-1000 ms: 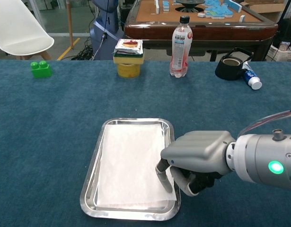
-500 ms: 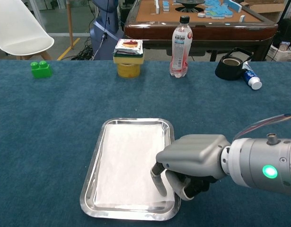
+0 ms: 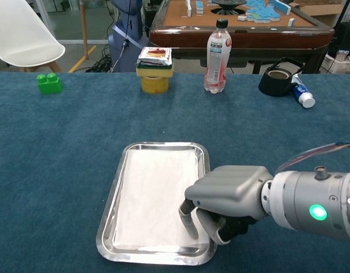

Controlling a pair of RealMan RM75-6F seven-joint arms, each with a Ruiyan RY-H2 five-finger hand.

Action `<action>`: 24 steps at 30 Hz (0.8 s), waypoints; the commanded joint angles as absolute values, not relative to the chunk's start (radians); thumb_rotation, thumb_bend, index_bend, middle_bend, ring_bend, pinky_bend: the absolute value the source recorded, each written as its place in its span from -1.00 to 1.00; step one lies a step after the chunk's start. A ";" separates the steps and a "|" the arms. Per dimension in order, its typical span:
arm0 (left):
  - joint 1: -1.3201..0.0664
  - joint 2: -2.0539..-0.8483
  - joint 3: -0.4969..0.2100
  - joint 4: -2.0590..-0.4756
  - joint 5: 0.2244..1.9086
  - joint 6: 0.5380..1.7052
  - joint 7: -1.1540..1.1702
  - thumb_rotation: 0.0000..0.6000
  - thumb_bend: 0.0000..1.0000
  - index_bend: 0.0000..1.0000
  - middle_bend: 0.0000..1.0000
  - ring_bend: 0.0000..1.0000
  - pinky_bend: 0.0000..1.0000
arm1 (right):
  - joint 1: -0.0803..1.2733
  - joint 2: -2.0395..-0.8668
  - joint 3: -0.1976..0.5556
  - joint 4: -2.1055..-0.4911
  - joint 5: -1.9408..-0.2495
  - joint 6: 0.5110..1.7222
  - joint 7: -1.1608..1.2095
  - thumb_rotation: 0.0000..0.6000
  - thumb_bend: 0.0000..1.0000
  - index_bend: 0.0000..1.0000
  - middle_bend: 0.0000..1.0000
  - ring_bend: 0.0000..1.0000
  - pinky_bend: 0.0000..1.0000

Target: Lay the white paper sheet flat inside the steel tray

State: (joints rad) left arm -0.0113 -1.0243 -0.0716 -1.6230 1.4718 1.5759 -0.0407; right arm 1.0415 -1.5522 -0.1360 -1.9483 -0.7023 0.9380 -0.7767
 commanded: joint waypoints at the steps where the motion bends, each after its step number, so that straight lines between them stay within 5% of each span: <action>1: -0.011 -1.024 -0.072 -1.623 1.472 1.576 -0.040 1.00 -0.98 -0.14 -0.24 -0.37 -0.06 | 1.042 -1.555 -0.136 -1.946 -0.700 0.939 -0.778 1.00 1.00 -0.13 1.00 1.00 1.00; 24: -0.009 -1.021 -0.073 -1.624 1.471 1.580 -0.047 1.00 -0.98 -0.14 -0.24 -0.37 -0.06 | 1.033 -1.600 -0.116 -1.926 -0.696 0.951 -0.752 1.00 1.00 -0.13 1.00 1.00 1.00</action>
